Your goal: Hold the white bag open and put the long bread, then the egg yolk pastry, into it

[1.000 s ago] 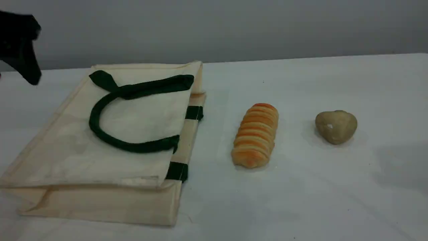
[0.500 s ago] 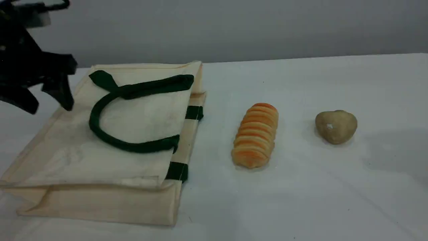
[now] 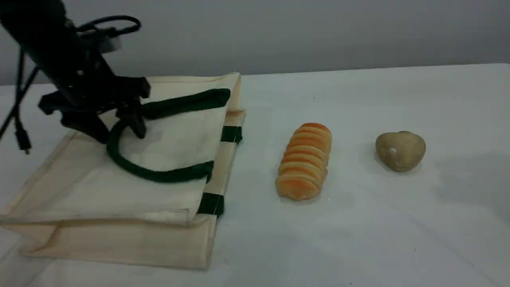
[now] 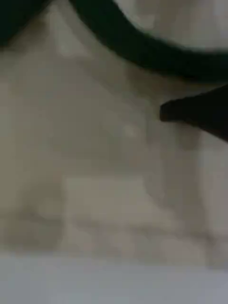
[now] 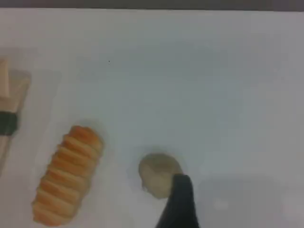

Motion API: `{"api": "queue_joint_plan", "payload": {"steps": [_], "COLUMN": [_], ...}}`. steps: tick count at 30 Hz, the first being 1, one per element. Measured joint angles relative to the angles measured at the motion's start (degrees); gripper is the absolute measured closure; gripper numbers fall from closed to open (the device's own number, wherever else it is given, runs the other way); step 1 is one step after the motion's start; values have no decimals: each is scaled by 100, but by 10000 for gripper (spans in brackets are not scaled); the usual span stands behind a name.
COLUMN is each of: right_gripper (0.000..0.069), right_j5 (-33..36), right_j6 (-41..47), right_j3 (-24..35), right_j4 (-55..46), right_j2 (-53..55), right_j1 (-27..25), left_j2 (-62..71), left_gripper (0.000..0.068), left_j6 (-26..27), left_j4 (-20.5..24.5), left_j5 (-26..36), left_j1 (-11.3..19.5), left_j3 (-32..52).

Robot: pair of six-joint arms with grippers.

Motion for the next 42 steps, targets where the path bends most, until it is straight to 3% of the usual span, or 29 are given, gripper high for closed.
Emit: {"api": "queue_joint_plan", "payload": {"steps": [6, 10, 14, 21, 28, 33, 42], "right_gripper": [139, 139, 139, 139, 139, 139, 139], "right_j5": [16, 5, -27, -27, -27, -21, 16], "right_j6": [0, 0, 0, 0, 0, 0, 0], "right_j3": [0, 0, 0, 0, 0, 0, 10], "right_j4": [-66, -169, -169, -169, -169, -169, -306], "right_j2": [0, 0, 0, 0, 0, 27, 205], "right_j1": [0, 0, 0, 0, 0, 0, 0], "left_j2": [429, 613, 672, 672, 528, 287, 177], "left_gripper": [179, 226, 331, 599, 602, 602, 602], "left_j6": [-5, -5, -5, 185, 695, 1197, 1602], "left_j4": [-99, -99, -99, -85, -91, -86, -93], "left_j5": [13, 55, 84, 152, 867, 1804, 3560], "left_j1": [-48, -48, -48, -48, -48, -48, -48], "left_j3": [-334, -334, -334, -334, -713, -1325, -2464]}}
